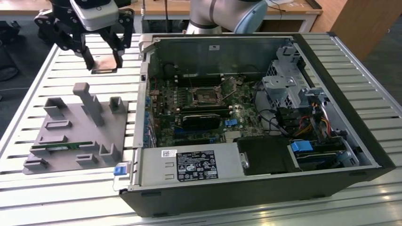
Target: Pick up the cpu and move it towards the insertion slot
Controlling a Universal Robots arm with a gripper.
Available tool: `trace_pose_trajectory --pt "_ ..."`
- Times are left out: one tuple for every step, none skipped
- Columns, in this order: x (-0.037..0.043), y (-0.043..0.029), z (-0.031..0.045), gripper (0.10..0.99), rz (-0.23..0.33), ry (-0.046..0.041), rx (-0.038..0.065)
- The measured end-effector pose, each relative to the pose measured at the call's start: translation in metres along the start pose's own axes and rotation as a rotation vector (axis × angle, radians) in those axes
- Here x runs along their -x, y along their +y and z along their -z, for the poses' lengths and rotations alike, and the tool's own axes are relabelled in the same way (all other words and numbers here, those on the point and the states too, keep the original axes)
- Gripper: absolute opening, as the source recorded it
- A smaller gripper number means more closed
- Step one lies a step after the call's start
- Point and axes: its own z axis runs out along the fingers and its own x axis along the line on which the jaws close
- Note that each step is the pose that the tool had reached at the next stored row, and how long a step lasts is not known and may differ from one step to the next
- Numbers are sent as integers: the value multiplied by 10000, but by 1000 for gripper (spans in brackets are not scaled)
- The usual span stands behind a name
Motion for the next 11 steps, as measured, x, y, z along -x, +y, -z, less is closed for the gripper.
trace_pose_trajectory --pt "16 0 0 541 0 0 0" --pt "31 -1 0 541 1 0 0" --pt "44 -1 0 541 1 0 0" --pt "57 -1 0 541 1 0 0" --pt "68 -1 0 541 1 0 0" --pt "78 -2 0 541 1 -1 1" --pt "88 -2 0 541 1 -1 1" --pt "98 -2 0 541 1 0 0" --pt "107 -2 0 541 1 -1 1" --pt "116 -2 0 541 1 -1 0" --pt "125 -2 0 541 1 0 1"
